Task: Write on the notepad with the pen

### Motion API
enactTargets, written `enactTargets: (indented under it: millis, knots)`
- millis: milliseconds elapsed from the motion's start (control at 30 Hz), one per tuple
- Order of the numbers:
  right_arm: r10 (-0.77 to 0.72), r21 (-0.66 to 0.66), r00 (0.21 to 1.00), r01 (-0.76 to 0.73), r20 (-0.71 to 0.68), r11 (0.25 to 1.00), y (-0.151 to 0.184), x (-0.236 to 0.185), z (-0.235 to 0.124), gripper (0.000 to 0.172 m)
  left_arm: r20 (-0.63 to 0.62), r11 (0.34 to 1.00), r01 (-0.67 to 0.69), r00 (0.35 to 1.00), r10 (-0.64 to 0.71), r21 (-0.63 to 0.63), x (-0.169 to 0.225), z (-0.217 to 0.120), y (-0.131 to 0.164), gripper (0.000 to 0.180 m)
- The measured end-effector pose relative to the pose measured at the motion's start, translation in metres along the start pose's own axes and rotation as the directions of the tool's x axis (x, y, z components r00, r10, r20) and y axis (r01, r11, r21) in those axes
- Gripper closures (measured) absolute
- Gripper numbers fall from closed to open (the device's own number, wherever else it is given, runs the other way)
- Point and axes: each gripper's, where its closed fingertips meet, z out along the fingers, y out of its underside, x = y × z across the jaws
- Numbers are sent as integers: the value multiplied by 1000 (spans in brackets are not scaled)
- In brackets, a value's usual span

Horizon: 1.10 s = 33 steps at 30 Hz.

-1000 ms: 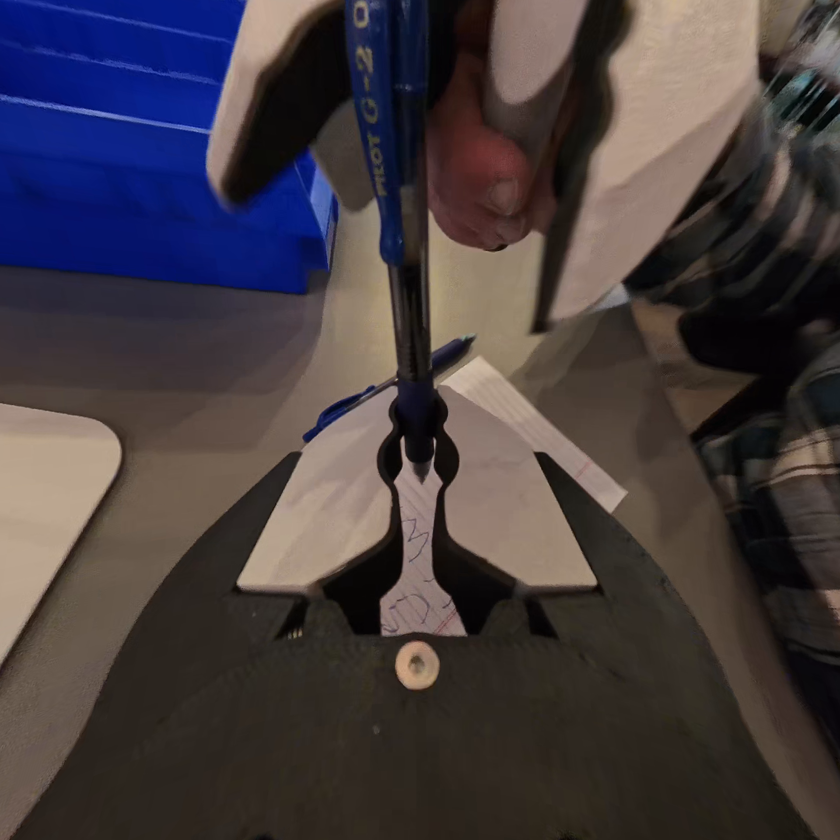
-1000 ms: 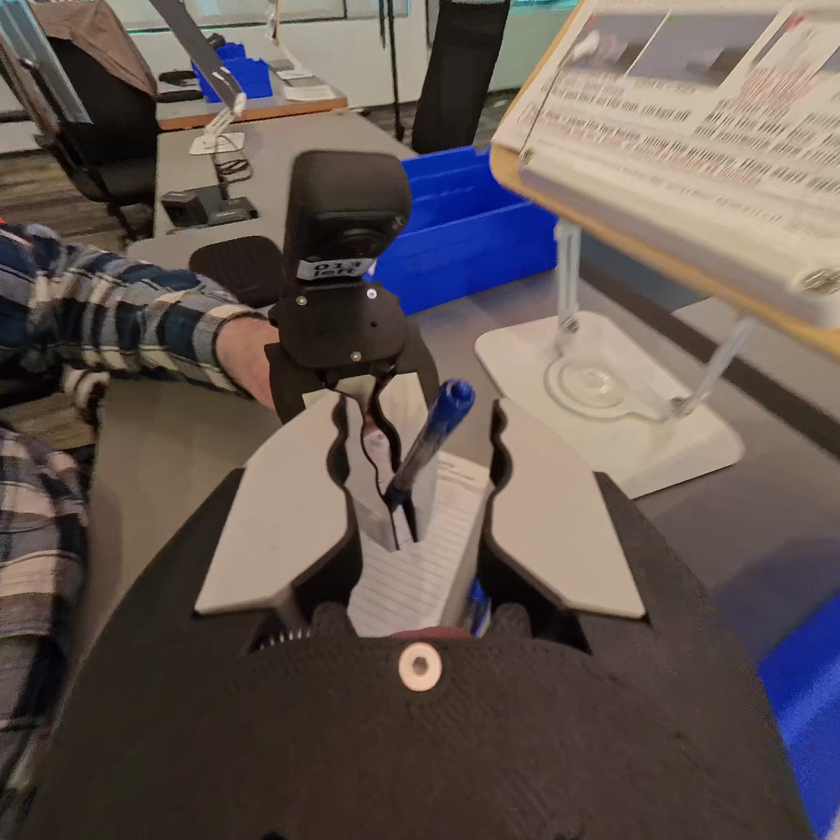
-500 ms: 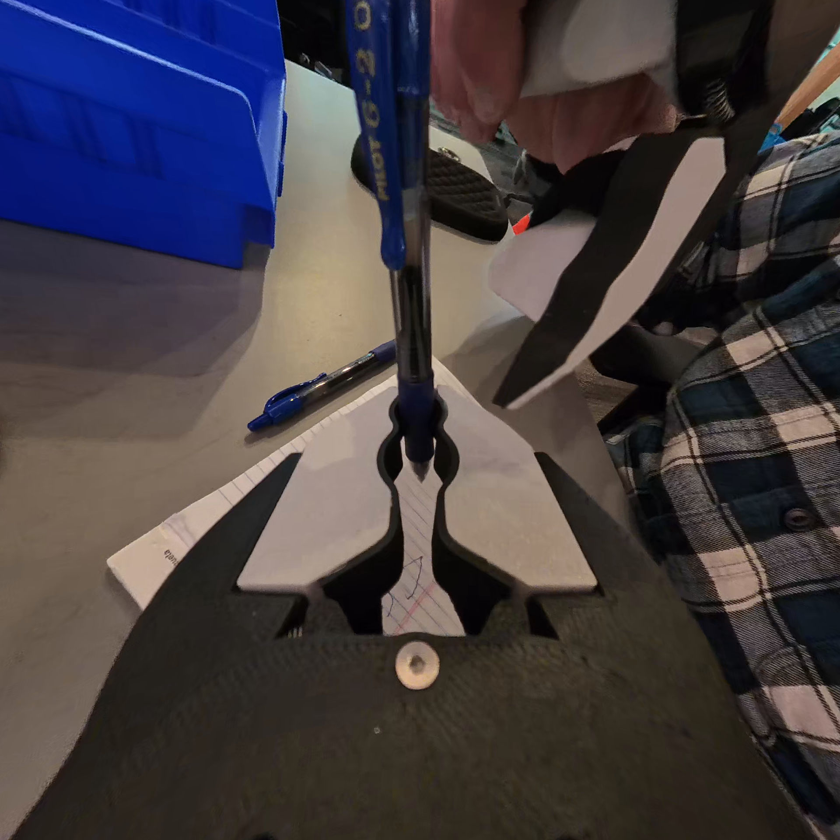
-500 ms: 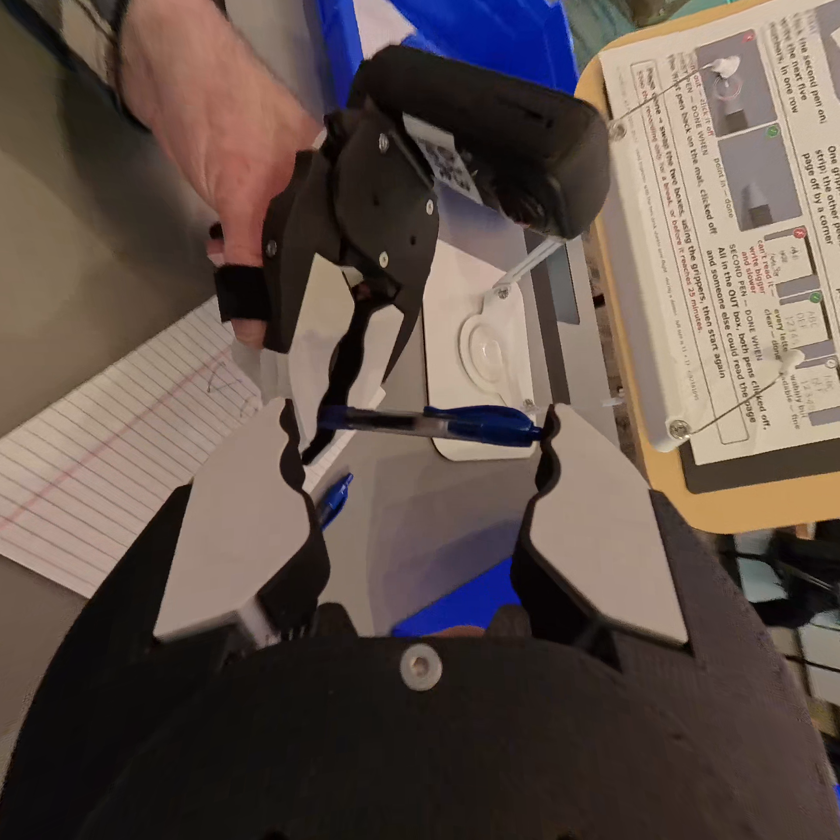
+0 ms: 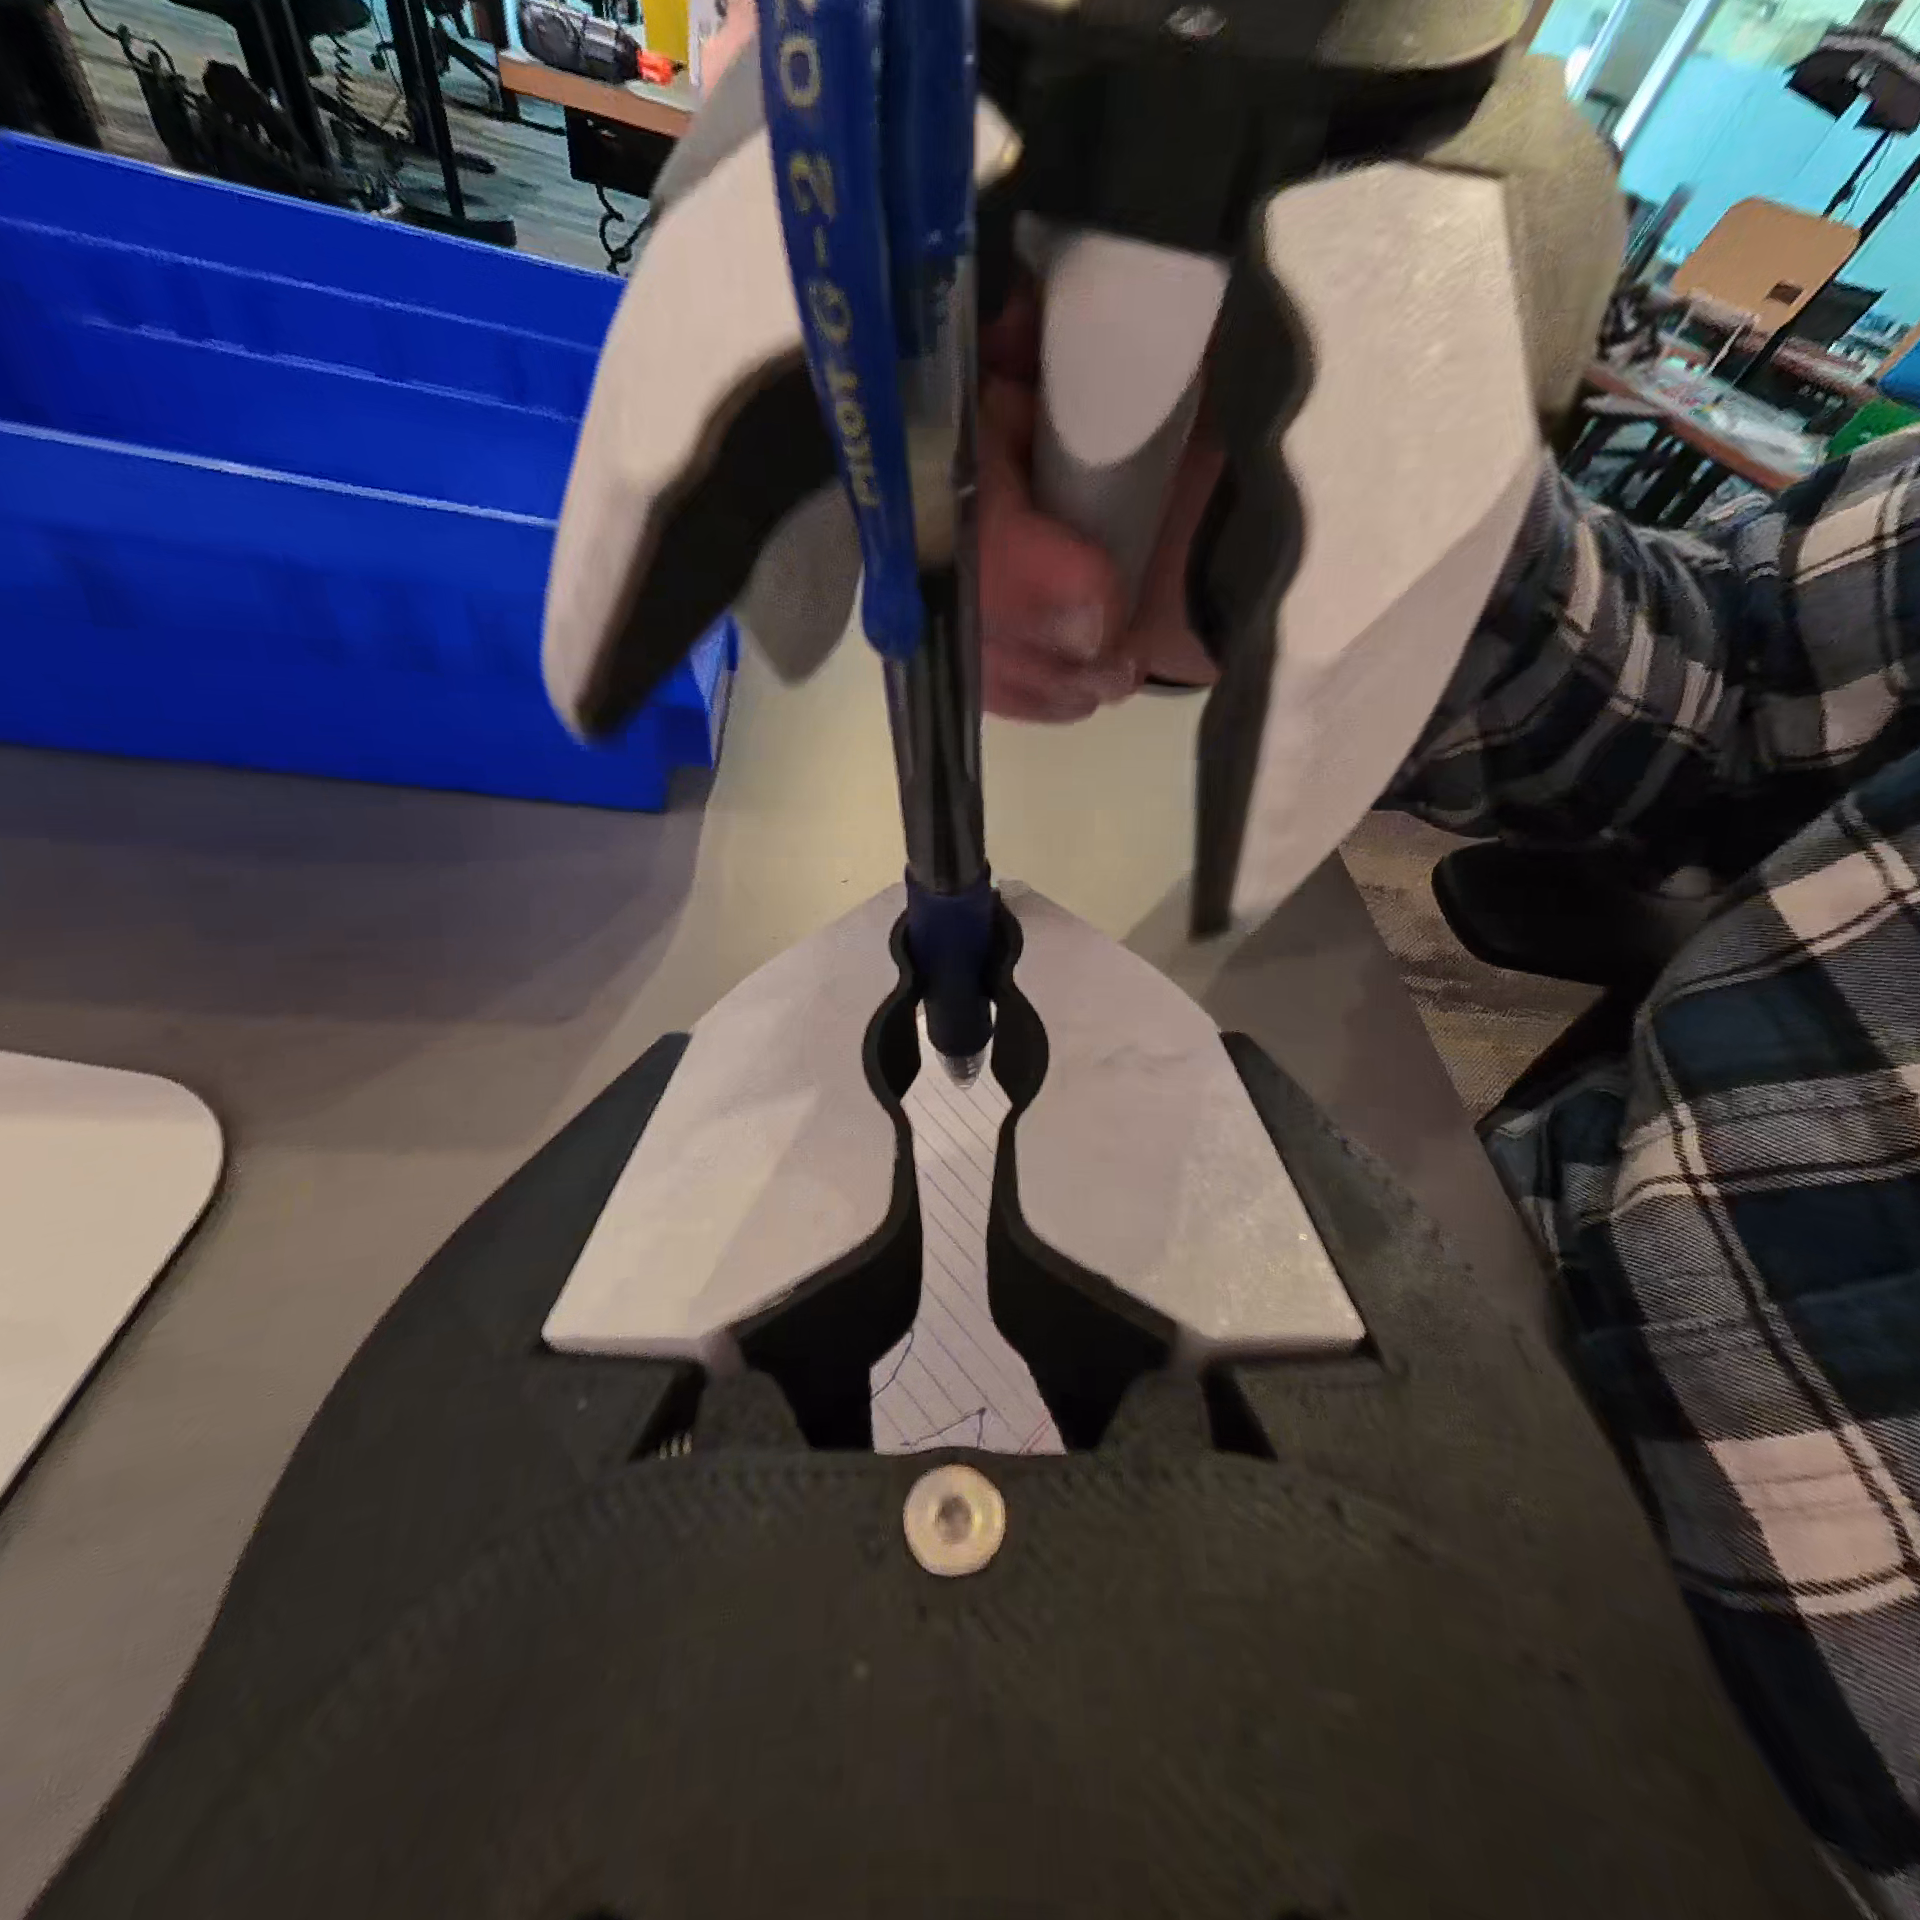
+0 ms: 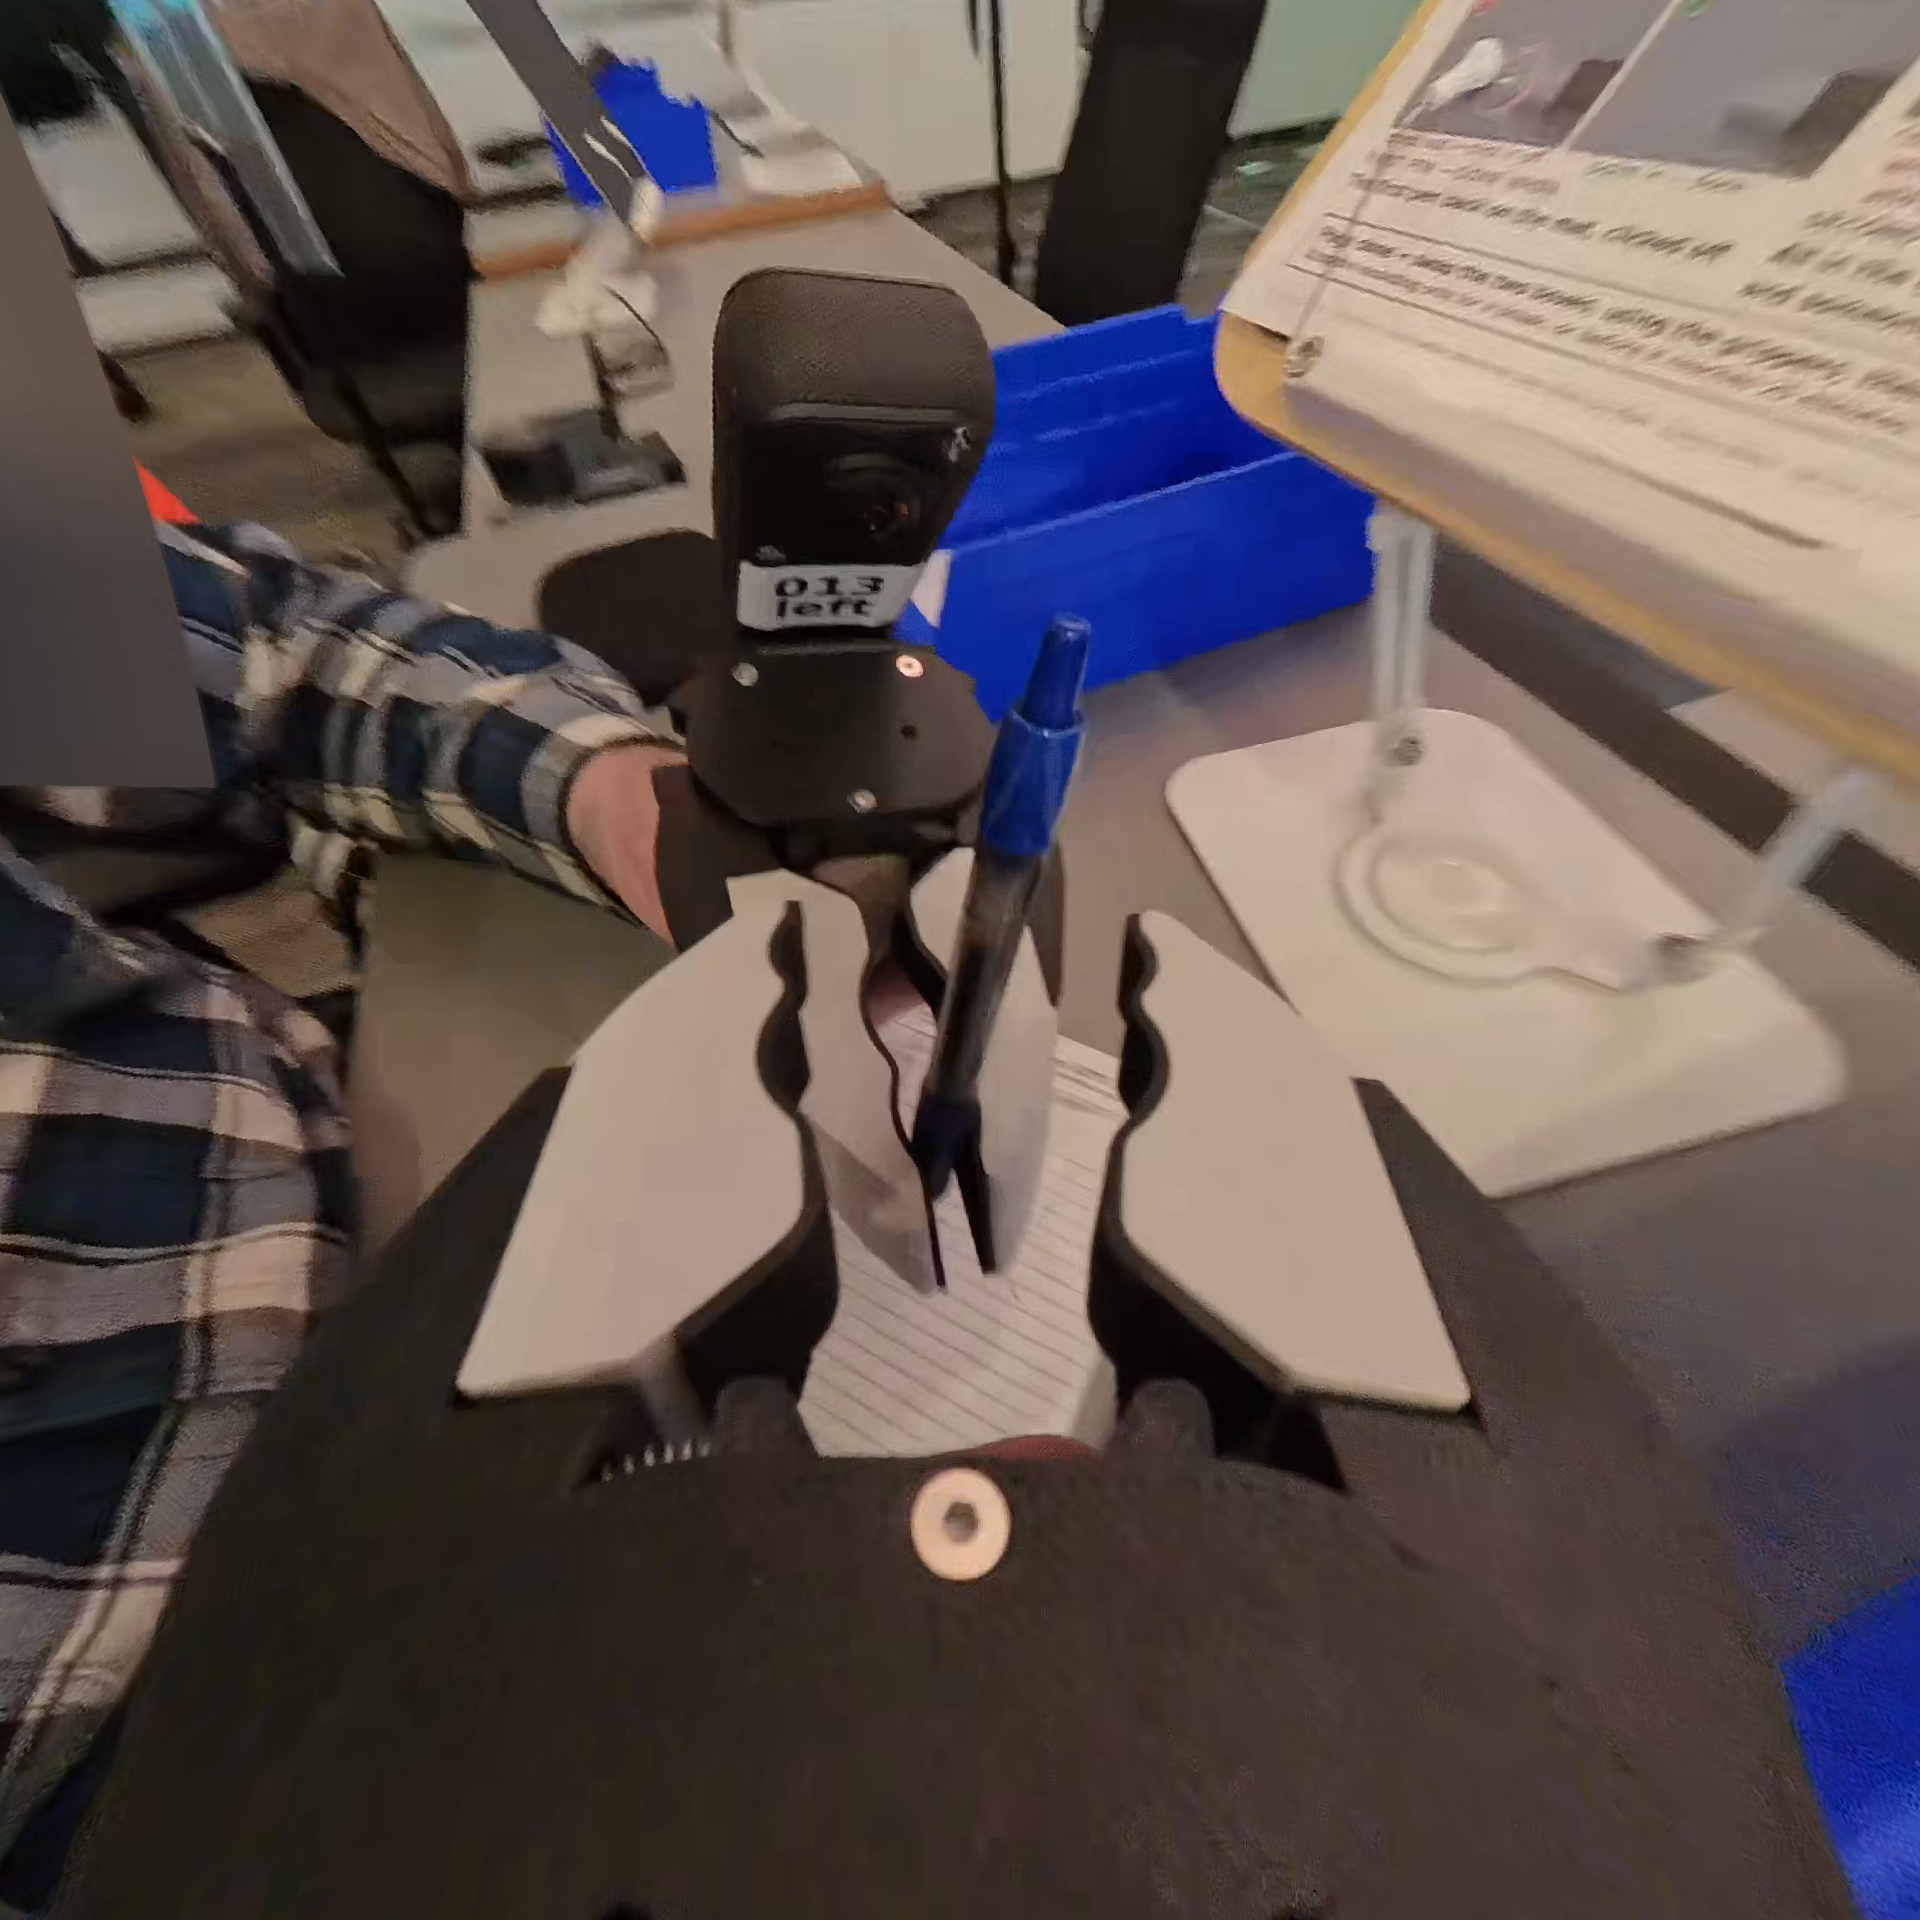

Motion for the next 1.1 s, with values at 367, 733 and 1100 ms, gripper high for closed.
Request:
enactTargets:
  millis: [367,733,1100]
  knots:
    - [104,-143,994,-108,-35,984,11,25,-25,167,-55,960,-104,994,92,-260,0,-18,31,147]
    - [286,-598,933,-359,-218,716,138,60,-48,168,-54,811,-224,971,233,-540,-2,-15,108,139]
    - [154,-634,945,-309,-288,708,144,65,-49,149,-55,802,-187,980,190,-567,10,-14,107,130]
